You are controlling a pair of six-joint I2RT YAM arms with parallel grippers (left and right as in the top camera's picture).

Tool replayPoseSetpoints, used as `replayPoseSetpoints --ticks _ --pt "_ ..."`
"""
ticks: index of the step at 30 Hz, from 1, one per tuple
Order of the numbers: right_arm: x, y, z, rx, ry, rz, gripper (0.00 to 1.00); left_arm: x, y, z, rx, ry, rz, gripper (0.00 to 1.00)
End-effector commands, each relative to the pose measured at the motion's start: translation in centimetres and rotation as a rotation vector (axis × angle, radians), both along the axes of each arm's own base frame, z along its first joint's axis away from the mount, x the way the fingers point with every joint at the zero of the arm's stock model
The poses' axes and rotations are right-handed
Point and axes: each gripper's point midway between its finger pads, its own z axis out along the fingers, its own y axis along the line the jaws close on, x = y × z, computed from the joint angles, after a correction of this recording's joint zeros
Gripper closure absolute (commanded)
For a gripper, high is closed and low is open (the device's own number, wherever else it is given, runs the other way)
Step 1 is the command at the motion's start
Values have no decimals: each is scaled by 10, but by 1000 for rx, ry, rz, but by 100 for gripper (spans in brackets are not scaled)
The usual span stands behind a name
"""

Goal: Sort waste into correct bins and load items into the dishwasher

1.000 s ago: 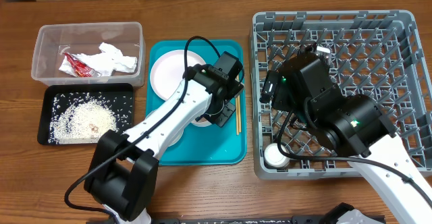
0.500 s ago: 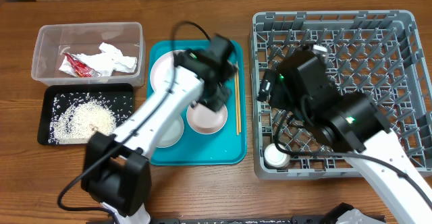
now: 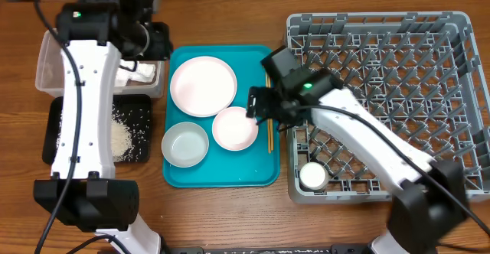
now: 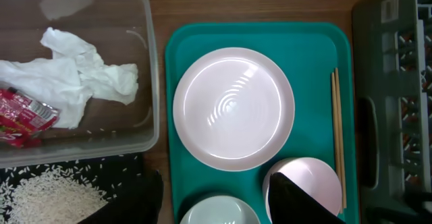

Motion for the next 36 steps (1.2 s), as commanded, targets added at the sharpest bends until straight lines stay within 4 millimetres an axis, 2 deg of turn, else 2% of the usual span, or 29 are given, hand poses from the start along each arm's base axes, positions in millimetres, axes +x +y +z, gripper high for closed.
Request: replayPoseSetpoints --ticks 1,5,9,11,12,16,20,21,25,30,36 --pt "-8 25 -27 0 55 74 14 3 6 4 -26 -11 21 46" --pt "-11 35 -46 -28 59 110 23 4 9 5 -14 -15 29 46" --pt "-7 32 -49 -30 70 73 34 5 9 5 -14 -20 29 40" --pt "-6 31 -54 -32 76 66 39 5 9 5 -14 -19 29 24" --pt "-5 32 -57 -34 80 67 41 5 9 5 -14 -18 29 0" --pt "-5 33 -66 -25 106 66 55 5 9 4 -13 -18 28 0" --pt "-2 30 -75 9 153 52 58 5 9 5 -14 -18 28 0" --pt "-2 29 -76 16 161 52 62 5 9 4 -14 -18 28 0" --pt "0 29 -73 28 165 51 82 5 9 4 -14 -18 28 0" --pt "5 29 -62 20 145 46 96 5 9 4 -14 -18 28 0" --pt "5 29 -50 24 119 49 96 5 9 4 -14 -18 28 0"
